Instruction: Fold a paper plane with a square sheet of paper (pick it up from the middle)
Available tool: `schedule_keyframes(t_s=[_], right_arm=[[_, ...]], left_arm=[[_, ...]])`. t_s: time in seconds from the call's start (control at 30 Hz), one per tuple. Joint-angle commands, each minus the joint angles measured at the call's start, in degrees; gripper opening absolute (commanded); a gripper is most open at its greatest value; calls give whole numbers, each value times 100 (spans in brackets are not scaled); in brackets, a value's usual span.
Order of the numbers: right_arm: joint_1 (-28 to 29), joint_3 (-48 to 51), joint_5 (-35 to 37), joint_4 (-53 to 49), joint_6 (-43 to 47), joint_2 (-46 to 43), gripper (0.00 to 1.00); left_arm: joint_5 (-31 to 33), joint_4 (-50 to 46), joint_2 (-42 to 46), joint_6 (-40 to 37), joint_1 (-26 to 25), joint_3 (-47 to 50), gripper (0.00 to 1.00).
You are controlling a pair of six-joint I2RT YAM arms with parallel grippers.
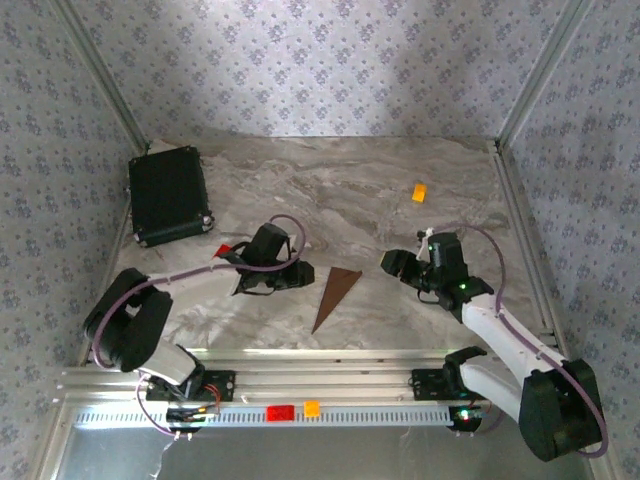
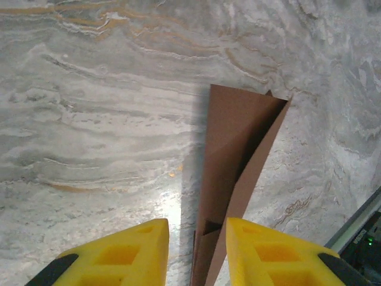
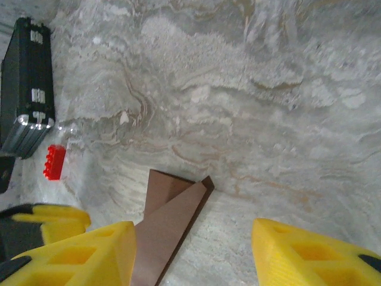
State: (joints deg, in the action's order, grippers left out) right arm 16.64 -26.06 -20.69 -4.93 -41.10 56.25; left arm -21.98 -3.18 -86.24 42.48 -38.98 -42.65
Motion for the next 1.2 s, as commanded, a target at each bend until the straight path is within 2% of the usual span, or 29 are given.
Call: schedule_keyframes(t_s=[0.0, 0.23, 0.33, 0.5, 0.73, 1.0, 1.17], right_arm=[[35, 155, -482, 186, -184, 134, 54], [586, 190, -611, 374, -205, 530, 44], [827, 121, -603, 450, -224, 836, 42], [1162, -30, -565, 639, -304, 1308, 39], [1608, -424, -448, 492, -383, 2110, 29], [1733, -643, -225, 425, -632, 2705, 26], [1710, -647, -127, 296, -704, 2471, 27]], left_arm=[[-610, 32, -361, -165, 24, -364, 31], [-1119, 52, -1387, -238, 61, -1012, 32], [-1138, -40, -1723, -308, 76, -1330, 31], [-1248, -66, -2065, -387, 135, -1646, 31], [-1490, -44, -2366, -478, 172, -1808, 31], [-1942, 307, -2225, -493, 174, -1640, 18], [-1763, 440, -1727, -493, 177, -1401, 5]])
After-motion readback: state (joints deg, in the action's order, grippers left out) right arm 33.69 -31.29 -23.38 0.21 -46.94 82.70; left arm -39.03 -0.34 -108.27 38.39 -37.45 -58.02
